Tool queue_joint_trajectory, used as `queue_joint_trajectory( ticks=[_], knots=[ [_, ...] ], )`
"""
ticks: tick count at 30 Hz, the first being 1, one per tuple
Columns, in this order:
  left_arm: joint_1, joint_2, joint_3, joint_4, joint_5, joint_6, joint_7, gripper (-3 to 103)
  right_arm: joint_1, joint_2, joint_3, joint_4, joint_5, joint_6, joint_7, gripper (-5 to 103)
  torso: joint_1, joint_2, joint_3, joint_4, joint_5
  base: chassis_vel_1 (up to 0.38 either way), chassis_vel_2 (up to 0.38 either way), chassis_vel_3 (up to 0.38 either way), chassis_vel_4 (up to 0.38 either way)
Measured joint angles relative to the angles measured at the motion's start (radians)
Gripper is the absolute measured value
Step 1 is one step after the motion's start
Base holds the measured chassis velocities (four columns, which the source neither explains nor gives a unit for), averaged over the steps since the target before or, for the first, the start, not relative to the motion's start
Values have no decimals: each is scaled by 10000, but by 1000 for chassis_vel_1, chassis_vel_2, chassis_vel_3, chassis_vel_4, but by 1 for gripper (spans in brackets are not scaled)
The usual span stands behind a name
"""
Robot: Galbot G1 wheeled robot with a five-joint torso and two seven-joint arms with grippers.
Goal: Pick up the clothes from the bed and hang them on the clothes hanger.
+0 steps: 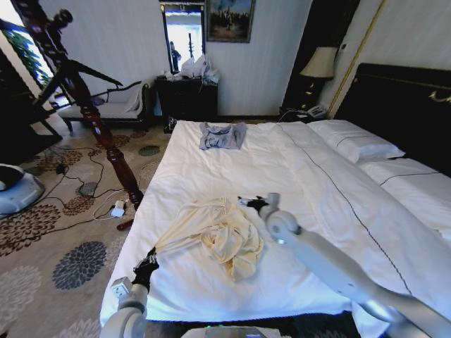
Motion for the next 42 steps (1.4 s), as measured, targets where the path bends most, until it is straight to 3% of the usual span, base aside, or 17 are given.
queue_joint_trajectory(
  ticks=[1,2,6,15,25,34,38,42],
  knots=[
    [6,0,14,12,4,0,-7,0,15,33,-52,1,22,-92,139,100,0,0,0,-1,1,0,0,0,0],
    [6,-18,56,72,16,0,-18,0,85,182,-254,80,259,-510,928,100,0,0,0,0,-1,0,0,0,0],
    [-63,-52,73,165,17,-5,-42,0,122,415,-524,219,296,-760,1540,100,-1,0,-1,1,-1,0,0,0,0],
    [-287,54,141,340,-15,-4,-148,0,-145,806,-923,697,-291,-755,1681,100,-3,1,-1,3,1,0,0,0,0],
    [-379,-25,158,541,-36,-4,-152,0,-27,1750,-880,471,-525,-30,1529,100,-2,1,0,7,1,0,0,0,0],
    [-404,-50,150,542,-42,-7,-175,0,-13,1293,-1419,426,-1121,-759,1855,100,-2,0,-1,3,2,0,0,0,0],
    [-444,-48,147,560,-46,-20,-213,0,-56,1179,-1702,481,-1186,-1020,2171,94,-2,1,-1,2,3,0,0,0,0],
    [-450,-130,193,532,-42,-22,-305,0,-198,1131,-1814,234,-1676,-1140,2320,73,-2,1,-1,4,3,0,0,0,0]
  ],
)
